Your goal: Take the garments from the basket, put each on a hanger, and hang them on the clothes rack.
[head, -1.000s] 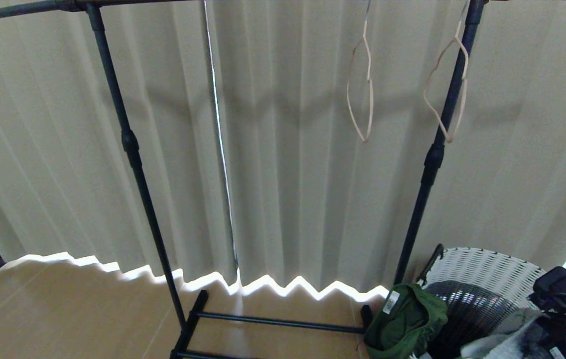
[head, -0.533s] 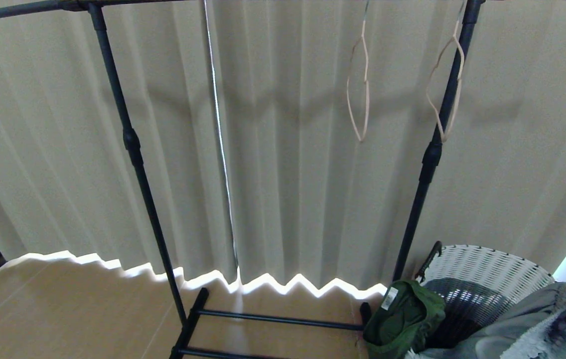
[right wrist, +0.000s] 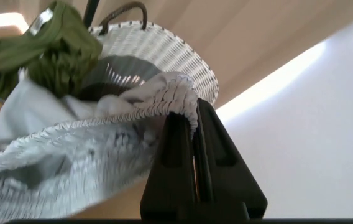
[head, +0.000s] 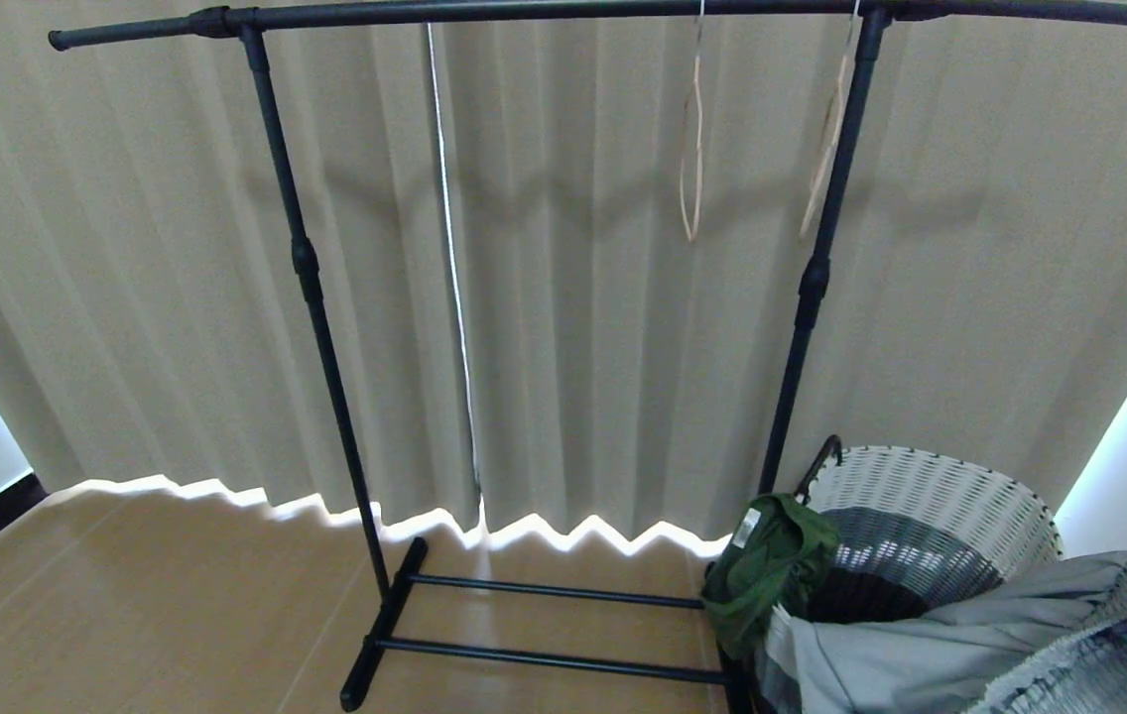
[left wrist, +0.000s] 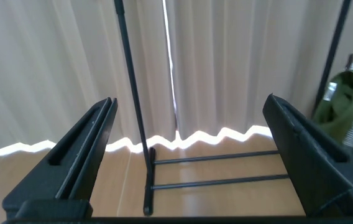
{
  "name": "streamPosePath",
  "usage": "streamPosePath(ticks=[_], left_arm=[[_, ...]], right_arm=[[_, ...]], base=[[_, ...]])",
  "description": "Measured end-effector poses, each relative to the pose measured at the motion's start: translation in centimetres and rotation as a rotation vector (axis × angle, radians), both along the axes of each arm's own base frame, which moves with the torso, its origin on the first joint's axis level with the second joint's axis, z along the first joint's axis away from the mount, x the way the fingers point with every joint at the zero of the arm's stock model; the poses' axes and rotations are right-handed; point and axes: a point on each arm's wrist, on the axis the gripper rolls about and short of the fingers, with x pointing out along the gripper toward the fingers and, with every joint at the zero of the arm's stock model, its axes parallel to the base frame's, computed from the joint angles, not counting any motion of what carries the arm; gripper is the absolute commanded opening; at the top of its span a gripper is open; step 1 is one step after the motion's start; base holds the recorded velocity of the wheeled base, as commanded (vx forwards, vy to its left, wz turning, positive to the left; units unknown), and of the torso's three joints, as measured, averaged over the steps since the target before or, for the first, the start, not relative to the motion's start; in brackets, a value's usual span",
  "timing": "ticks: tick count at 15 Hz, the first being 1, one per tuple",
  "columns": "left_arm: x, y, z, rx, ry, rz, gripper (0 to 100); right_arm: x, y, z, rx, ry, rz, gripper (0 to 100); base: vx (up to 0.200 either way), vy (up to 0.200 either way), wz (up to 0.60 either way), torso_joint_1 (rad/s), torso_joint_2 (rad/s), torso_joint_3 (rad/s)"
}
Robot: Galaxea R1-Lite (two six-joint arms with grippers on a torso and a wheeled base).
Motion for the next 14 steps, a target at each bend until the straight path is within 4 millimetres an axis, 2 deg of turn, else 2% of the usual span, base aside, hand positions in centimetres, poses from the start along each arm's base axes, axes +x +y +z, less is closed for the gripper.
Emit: streamPosePath(ticks=[9, 14], left_arm=[[0.0, 0.0, 0.0, 0.0, 0.0, 0.0, 100], [0.0, 0.0, 0.0, -0.001, 0.0, 0.0, 100]], right_arm=[[-0.01, 0.01, 0.01, -0.001, -0.001, 0.001, 0], [-0.01, 0.01, 0.0, -0.001, 0.001, 0.002, 0]], base=[[0.0, 0.0, 0.0, 0.0, 0.0, 0.0], [0.0, 0.2, 0.0, 0.006, 0.0, 0.003]])
